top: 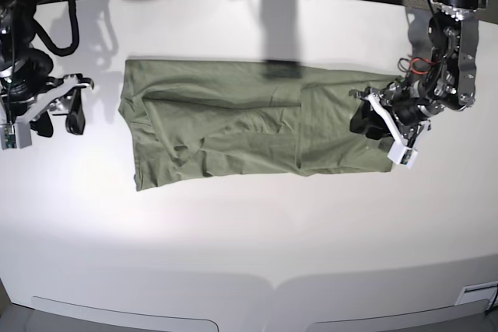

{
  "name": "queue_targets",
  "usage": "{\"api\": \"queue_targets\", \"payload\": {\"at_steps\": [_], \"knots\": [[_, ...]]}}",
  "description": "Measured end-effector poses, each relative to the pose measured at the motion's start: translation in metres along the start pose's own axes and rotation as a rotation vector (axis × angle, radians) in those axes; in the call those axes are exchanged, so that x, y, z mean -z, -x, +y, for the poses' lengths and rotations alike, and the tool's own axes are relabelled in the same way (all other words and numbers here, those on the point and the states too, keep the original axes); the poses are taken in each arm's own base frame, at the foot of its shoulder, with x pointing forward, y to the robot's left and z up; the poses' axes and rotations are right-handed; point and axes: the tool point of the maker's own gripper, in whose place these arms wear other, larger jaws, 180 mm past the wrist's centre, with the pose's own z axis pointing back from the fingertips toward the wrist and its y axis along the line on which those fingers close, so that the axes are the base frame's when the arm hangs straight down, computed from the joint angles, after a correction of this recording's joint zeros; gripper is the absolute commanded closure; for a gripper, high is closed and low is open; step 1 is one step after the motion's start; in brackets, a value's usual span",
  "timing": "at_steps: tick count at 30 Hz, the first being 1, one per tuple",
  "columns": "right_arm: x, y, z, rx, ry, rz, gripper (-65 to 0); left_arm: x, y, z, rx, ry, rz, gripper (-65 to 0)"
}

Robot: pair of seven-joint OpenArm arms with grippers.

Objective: Fold the T-shirt properly
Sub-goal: 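Release the right gripper and move it to the folded end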

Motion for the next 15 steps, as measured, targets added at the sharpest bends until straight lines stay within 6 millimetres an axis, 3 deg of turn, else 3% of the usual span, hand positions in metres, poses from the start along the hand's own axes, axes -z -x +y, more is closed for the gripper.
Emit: {"api": "queue_targets", "payload": {"at_steps": [6,12,15], "knots": [[0.039,0.020,-0.016,0.164,-0.037,0.035,-38.2,0.003,-0.002,-0.007,-0.036,0.014,-0.015,-23.5],[0.084,0.033,-0.019,0.364,-0.130,0.054,-38.2,0.005,-0.003,-0.009,-0.046,0.015,-0.022,-23.4],[0.103,0.051,-0.020,0.442,-0.163,0.113,-38.2,0.005,-0.003,-0.009,-0.048,0.014,-0.022,-23.4]]}}
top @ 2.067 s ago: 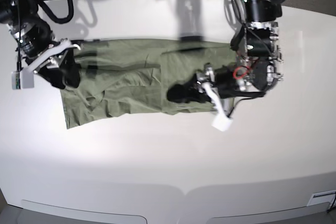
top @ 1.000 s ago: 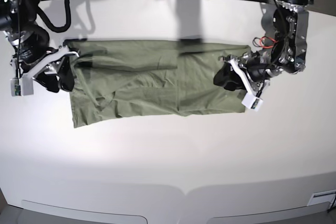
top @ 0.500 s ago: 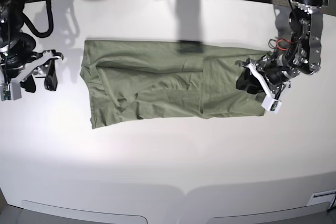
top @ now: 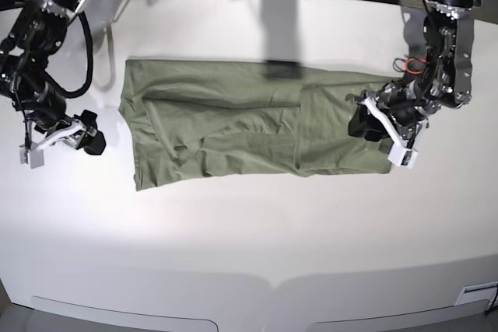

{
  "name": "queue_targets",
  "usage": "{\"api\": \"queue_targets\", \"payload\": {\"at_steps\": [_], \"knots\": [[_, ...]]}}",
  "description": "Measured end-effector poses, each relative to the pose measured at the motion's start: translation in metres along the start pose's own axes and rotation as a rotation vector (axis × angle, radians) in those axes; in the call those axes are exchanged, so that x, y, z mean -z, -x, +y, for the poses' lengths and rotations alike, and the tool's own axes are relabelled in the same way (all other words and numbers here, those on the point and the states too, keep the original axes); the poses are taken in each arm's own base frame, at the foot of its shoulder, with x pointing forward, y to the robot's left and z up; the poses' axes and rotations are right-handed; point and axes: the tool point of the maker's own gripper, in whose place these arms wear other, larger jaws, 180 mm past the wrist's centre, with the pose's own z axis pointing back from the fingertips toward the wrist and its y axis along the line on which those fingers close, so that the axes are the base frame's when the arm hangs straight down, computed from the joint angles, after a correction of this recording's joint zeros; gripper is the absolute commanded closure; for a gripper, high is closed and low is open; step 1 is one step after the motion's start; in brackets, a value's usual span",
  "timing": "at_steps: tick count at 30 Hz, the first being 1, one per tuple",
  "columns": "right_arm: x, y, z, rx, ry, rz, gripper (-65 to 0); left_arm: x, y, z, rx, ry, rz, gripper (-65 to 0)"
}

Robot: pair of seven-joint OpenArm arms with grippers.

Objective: Fold the T-shirt properly
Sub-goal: 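Release the right gripper and move it to the folded end, then grasp the folded end with the right gripper and lift it toward the left gripper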

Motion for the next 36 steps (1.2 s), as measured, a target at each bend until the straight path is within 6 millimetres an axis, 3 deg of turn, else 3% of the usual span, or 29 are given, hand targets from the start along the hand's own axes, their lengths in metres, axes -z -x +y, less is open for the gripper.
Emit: {"api": "queue_targets", "payload": {"at_steps": [5,10,23,28,36], "knots": [[0.025,0.023,-0.005,0.033,-0.044,0.115,-38.2,0.000,0.000,0.000,0.000,0.000,-0.001,-23.4],[0.043,0.041,0.017,0.009,-0.109,0.179,-38.2,0.000,0.000,0.000,0.000,0.000,0.000,-23.4],[0.061,0.068,0.064,0.013,-0.211,0.253,-38.1,0.000,0.000,-0.001,-0.001,0.001,-0.001,-23.4],[0.063,0.069,0.069,0.021,-0.222,0.252,-38.1,0.000,0.000,-0.001,-0.001,0.001,0.000,-23.4],[0.060,0.074,0.077,0.046,-0.266,0.279,-19.3,0.000,0.000,-0.001,-0.001,0.001,0.000,-23.4]]}}
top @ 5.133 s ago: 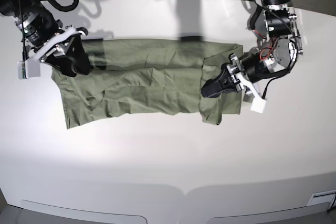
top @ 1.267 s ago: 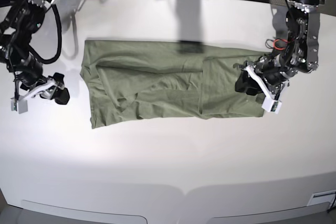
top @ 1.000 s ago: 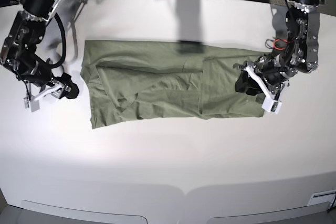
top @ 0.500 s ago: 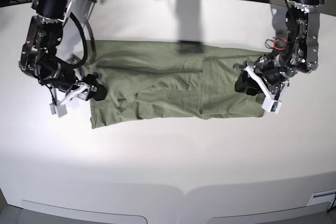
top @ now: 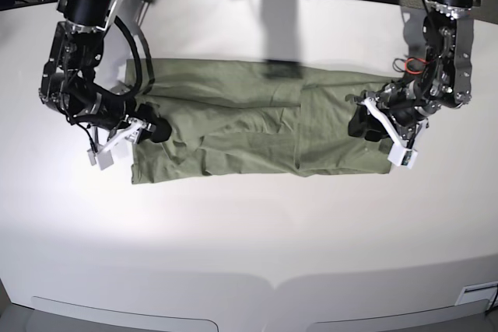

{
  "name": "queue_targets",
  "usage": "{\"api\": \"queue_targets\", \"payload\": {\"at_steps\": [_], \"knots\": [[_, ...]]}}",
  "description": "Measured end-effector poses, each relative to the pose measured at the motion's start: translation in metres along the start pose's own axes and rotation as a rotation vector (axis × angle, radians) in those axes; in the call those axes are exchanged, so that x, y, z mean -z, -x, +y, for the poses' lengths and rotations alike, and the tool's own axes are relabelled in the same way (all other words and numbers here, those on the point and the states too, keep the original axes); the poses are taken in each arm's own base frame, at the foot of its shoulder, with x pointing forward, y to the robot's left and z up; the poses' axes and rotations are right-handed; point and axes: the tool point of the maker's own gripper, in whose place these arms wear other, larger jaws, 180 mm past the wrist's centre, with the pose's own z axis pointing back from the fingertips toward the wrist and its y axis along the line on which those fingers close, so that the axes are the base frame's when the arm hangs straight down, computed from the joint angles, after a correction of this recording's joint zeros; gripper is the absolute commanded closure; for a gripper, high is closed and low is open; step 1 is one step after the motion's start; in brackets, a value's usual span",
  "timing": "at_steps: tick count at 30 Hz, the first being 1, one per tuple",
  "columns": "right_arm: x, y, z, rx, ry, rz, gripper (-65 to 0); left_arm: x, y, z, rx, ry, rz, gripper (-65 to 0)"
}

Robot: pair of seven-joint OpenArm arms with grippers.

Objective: Fold the T-shirt properly
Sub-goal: 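Grasp the folded end with the right gripper and lift it toward the left gripper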

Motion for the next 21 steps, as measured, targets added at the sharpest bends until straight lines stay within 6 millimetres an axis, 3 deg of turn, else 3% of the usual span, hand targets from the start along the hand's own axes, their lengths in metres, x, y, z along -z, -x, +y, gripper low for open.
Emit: {"api": "queue_targets", "payload": {"at_steps": [3,4,8,11,15,21], "knots": [[0.000,0.002,0.000,0.002,-0.002,0.011,-1.8,0.000,0.000,0.000,0.000,0.000,0.000,-23.4],[0.001,0.002,0.001,0.002,-0.003,0.009,0.0,0.000,0.000,0.000,0.000,0.000,0.000,-23.4],[0.001,-0.005,0.002,-0.003,-0.005,-0.012,0.0,0.000,0.000,0.000,0.000,0.000,0.000,-23.4],[0.000,-0.020,0.015,0.011,-0.065,-0.060,0.0,0.000,0.000,0.000,0.000,0.000,0.001,-23.4],[0.006,-0.031,0.036,-0.012,-0.131,-0.050,0.0,0.000,-0.003,0.001,0.013,-0.004,0.012,-23.4],[0.036,-0.025,0.086,-0.060,-0.234,0.007,0.0,-0.004,-0.011,-0.004,0.063,-0.020,0.025,-23.4]]}}
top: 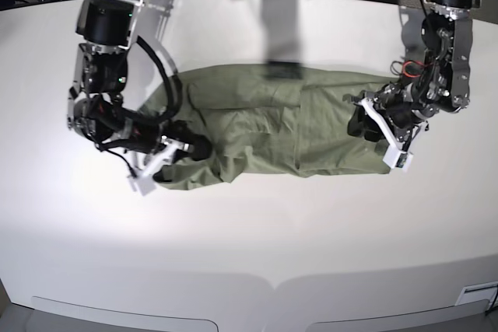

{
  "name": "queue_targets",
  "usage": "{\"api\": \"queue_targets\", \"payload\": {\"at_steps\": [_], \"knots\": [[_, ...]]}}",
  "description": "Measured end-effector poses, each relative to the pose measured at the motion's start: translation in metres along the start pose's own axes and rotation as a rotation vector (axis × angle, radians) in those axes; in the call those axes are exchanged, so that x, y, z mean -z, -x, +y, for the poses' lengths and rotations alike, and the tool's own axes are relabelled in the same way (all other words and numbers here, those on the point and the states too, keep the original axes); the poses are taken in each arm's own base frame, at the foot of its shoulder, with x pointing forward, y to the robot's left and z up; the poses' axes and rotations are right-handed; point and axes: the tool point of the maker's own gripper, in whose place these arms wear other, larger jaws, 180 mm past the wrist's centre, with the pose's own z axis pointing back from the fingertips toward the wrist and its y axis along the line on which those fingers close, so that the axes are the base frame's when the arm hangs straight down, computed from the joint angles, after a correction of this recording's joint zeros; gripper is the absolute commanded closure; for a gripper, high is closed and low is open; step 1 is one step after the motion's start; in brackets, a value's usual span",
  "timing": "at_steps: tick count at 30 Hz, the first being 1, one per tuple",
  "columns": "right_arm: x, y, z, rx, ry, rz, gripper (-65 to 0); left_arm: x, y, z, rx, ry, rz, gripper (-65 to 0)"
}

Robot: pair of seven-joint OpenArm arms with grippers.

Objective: Fold the T-shirt properly
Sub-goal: 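Grasp the folded end with the right gripper and lift it toward the left gripper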

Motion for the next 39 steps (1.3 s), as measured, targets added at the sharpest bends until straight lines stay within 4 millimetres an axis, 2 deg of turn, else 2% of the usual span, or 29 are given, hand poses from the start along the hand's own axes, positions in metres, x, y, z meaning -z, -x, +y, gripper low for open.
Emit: {"api": "queue_targets", "payload": {"at_steps": [4,10,12,14,17,21,24,27,29,33,39], "knots": [[0.021,0.007,0.025,-0.015,-0.062,0.029,0.0,-0.009,-0.004,-0.003,0.054,-0.023,0.033,-23.4],[0.044,0.016,0.056,-0.027,-0.133,0.058,0.0,-0.029,-0.043,-0.016,0.152,-0.026,-0.051,-23.4],[0.049,0.017,0.066,-0.027,-0.160,0.059,0.0,-0.033,-0.045,-0.016,0.173,-0.034,-0.036,-23.4],[0.052,0.015,0.077,-0.033,-0.187,0.053,0.0,-0.037,-0.043,-0.012,0.184,-0.044,-0.024,-23.4],[0.056,0.012,0.097,-0.052,-0.235,0.045,0.0,-0.044,-0.027,0.002,0.204,-0.073,0.022,-23.4],[0.062,0.007,0.124,-0.078,-0.291,0.038,0.0,-0.057,0.001,0.033,0.218,-0.192,0.115,-23.4],[0.065,0.000,0.136,-0.100,-0.314,0.042,0.0,-0.065,0.016,0.048,0.231,-0.254,0.140,-23.4],[0.067,-0.011,0.146,-0.114,-0.335,0.022,0.0,-0.062,0.039,0.045,0.200,-0.238,0.144,-23.4],[0.066,-0.017,0.149,-0.125,-0.339,0.015,0.0,-0.053,0.046,0.038,0.160,-0.221,0.139,-23.5],[0.069,-0.027,0.162,-0.178,-0.352,0.019,0.0,-0.036,0.037,0.020,0.110,-0.188,0.099,-23.4],[0.075,-0.036,0.182,-0.245,-0.381,0.018,0.0,-0.025,0.032,0.000,0.083,-0.145,0.082,-23.4]]}}
